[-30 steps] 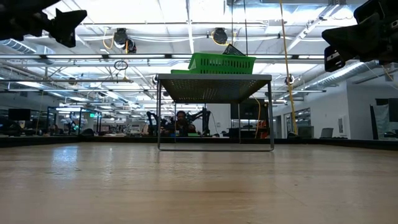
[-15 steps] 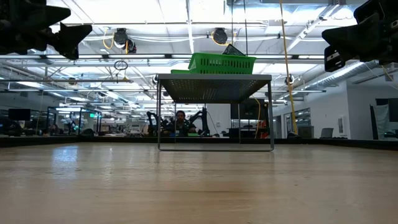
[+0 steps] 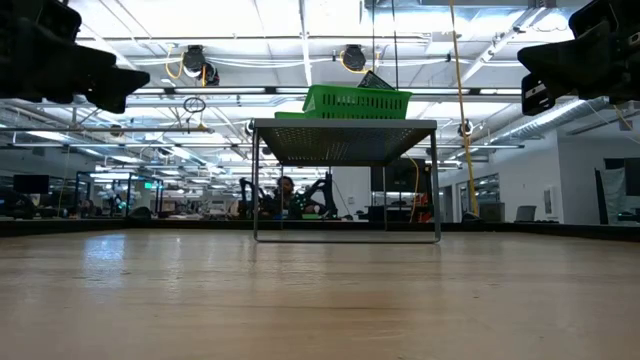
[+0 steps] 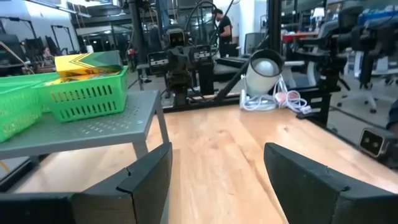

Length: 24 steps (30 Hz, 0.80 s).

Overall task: Pick & Place Office Desk Supplies
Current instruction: Return to Home Position

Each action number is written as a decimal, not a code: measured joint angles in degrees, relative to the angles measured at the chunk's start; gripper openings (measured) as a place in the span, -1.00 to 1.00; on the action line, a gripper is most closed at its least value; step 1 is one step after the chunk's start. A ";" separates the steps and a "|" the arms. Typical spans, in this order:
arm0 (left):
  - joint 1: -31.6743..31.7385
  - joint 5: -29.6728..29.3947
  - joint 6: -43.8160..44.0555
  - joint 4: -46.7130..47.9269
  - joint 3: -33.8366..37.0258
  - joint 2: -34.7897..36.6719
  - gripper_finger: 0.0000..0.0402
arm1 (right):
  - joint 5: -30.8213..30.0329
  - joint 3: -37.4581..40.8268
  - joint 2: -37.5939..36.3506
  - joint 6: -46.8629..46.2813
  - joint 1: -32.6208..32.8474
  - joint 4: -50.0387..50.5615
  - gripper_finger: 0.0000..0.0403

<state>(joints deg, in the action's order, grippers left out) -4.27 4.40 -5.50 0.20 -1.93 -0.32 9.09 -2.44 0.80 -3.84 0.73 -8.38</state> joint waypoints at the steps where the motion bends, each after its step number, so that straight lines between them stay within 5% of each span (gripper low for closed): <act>1: 0.00 -0.02 -0.44 0.19 0.00 0.00 0.32 | -0.01 0.00 0.00 0.00 0.00 0.00 -1.00; 24: 0.00 -0.04 -1.45 1.32 0.00 -0.04 0.32 | 0.00 0.00 0.00 0.00 0.02 0.01 -1.00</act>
<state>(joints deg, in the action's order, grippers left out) -4.27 4.36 -6.95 1.52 -1.93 -0.36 9.09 -2.44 0.80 -3.84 0.75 -8.37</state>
